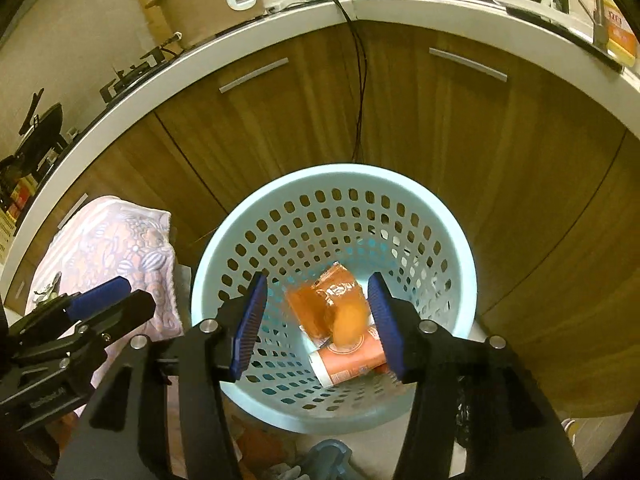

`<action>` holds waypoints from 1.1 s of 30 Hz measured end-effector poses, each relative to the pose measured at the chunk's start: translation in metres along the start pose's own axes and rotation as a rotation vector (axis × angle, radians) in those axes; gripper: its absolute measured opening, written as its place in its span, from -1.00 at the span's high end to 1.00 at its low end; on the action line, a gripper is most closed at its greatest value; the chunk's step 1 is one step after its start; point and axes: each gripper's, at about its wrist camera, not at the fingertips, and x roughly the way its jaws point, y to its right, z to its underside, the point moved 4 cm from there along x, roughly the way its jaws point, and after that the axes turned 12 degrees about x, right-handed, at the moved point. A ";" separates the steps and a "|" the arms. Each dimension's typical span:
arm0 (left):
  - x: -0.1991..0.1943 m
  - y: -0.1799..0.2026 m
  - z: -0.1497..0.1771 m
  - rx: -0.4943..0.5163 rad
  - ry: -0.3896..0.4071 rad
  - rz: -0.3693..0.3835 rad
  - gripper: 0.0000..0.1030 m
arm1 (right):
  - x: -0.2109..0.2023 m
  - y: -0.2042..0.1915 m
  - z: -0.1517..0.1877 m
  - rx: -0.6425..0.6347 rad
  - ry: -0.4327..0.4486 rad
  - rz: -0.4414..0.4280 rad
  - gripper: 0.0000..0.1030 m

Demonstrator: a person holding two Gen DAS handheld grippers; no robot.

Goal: Collect trash
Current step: 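Carry the wrapper and orange peel over the blue basket and release both, then move both open tools back over the table toward the bok choy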

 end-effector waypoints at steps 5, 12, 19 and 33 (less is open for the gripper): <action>-0.013 -0.008 0.005 -0.015 0.025 -0.007 -0.04 | -0.007 -0.017 0.002 -0.036 0.011 -0.011 0.05; -0.044 -0.032 0.017 -0.064 0.073 -0.042 -0.04 | -0.016 -0.054 0.009 -0.103 0.024 -0.046 0.05; -0.097 -0.066 0.044 -0.135 0.144 -0.130 -0.06 | -0.018 -0.103 0.024 -0.183 0.013 -0.098 0.05; -0.206 -0.192 0.128 -0.519 0.224 -0.483 -0.31 | -0.005 -0.222 0.077 -0.344 -0.042 -0.241 0.05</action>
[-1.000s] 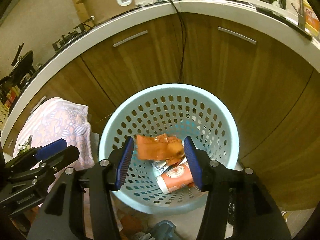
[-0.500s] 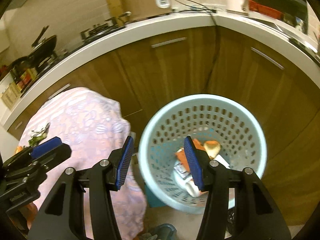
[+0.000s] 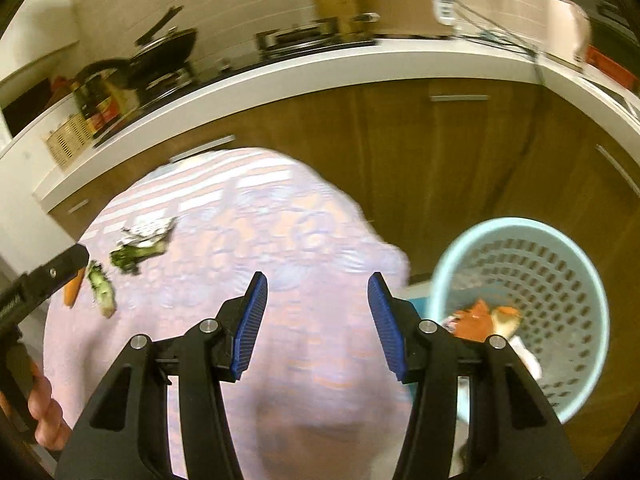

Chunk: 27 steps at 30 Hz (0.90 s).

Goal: Collect trash
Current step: 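Move both open tools back over the table toward the bok choy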

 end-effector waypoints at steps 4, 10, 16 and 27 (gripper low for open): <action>0.002 -0.041 0.009 -0.054 -0.028 -0.083 -0.32 | 0.020 -0.034 0.015 -0.038 -0.034 -0.061 0.05; 0.021 -0.088 0.030 -0.150 -0.089 -0.161 -0.44 | 0.054 -0.075 0.039 -0.114 -0.101 -0.092 0.05; 0.046 -0.102 0.042 -0.171 -0.147 -0.166 -0.50 | 0.069 -0.096 0.051 -0.169 -0.142 -0.100 0.05; 0.064 -0.079 0.033 0.030 -0.190 -0.292 0.00 | 0.076 -0.126 0.031 -0.269 -0.151 -0.121 0.05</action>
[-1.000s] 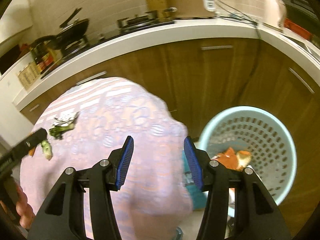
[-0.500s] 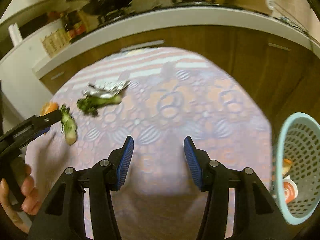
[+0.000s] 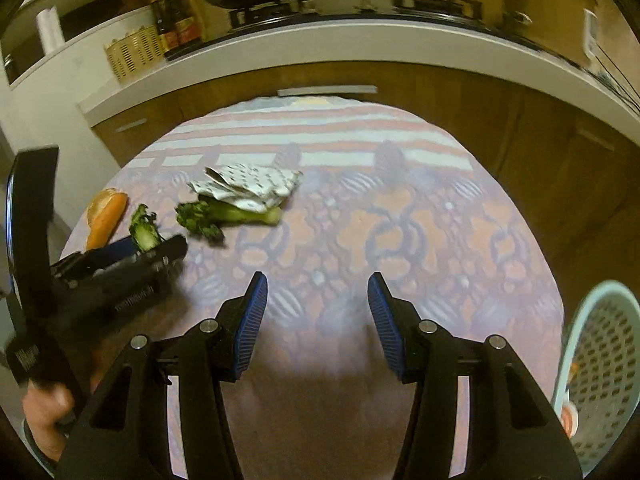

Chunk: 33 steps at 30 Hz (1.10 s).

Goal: Collect trash
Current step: 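Move both open tools back over the table toward the bok choy, then grasp a bok choy stalk with the left tool while the right tool grasps another bok choy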

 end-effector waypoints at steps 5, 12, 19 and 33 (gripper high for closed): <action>-0.009 -0.009 0.008 0.020 0.020 0.111 0.26 | 0.026 -0.010 -0.013 0.014 -0.046 -0.082 0.05; -0.019 -0.028 0.013 -0.030 0.081 0.213 0.33 | 0.058 -0.020 -0.028 0.025 -0.075 -0.125 0.05; -0.023 -0.041 0.018 -0.086 0.136 0.224 0.33 | 0.061 -0.056 -0.019 -0.124 -0.109 -0.200 0.02; -0.022 -0.067 0.024 -0.214 0.159 0.248 0.35 | 0.037 -0.088 0.030 -0.244 -0.189 -0.328 0.16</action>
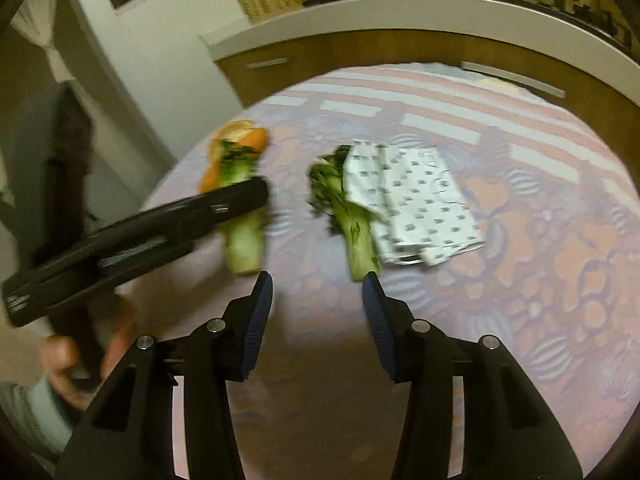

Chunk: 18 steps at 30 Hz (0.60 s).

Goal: Collect trash
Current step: 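Grasp a bok choy stalk with the left tool while the right tool grasps another bok choy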

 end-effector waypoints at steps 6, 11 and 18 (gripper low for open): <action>0.000 -0.001 0.001 -0.003 0.000 0.007 0.35 | 0.007 0.015 -0.030 0.003 0.054 0.098 0.15; -0.001 -0.002 0.002 -0.003 0.001 0.009 0.36 | 0.019 0.015 -0.038 0.002 0.011 0.057 0.15; -0.002 0.002 0.002 0.008 0.008 -0.001 0.37 | 0.029 -0.004 -0.039 -0.059 0.047 0.143 0.58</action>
